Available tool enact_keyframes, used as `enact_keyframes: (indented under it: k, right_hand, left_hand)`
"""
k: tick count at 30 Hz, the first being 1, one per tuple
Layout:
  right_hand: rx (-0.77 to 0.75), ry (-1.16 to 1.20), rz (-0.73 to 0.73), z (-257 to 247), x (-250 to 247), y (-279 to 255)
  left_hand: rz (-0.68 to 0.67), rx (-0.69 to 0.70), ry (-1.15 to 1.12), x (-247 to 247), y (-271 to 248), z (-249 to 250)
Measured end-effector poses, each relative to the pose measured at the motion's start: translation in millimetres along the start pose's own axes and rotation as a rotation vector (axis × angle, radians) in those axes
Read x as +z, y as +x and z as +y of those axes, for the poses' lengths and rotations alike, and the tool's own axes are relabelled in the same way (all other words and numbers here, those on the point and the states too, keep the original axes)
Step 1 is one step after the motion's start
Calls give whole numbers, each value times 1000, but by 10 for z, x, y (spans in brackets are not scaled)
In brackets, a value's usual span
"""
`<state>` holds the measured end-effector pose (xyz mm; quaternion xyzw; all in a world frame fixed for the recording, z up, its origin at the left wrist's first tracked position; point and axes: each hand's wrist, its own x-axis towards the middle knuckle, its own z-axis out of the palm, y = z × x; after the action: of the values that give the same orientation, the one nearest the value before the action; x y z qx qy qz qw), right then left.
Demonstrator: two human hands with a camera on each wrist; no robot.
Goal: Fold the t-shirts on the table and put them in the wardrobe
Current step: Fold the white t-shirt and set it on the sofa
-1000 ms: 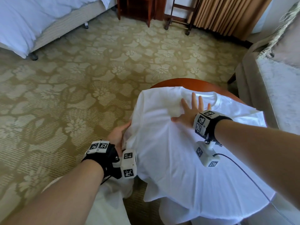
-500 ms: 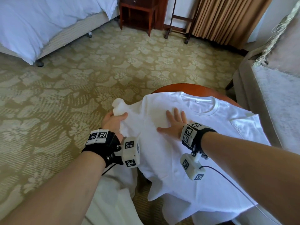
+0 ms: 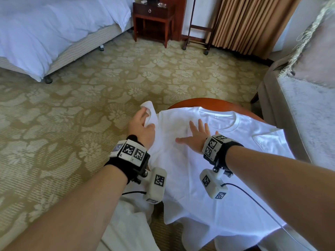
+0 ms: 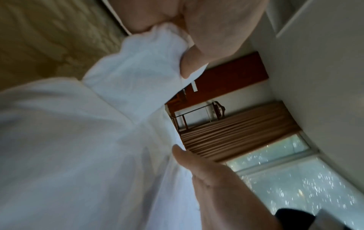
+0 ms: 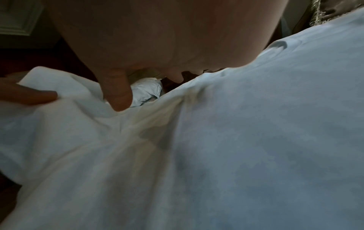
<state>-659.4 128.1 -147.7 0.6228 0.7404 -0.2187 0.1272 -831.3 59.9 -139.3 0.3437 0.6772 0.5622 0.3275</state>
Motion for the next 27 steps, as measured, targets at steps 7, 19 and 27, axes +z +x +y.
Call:
enact_keyframes:
  k: [7, 19, 27]
  right_hand:
    - [89, 56, 157, 293, -102, -28]
    - [213, 106, 144, 1087, -154, -114]
    - [141, 24, -76, 1025, 61, -173]
  left_hand:
    - [-424, 200, 342, 329, -188, 39]
    - [-207, 110, 492, 614, -126, 161]
    - [-415, -162, 984, 435, -208, 124]
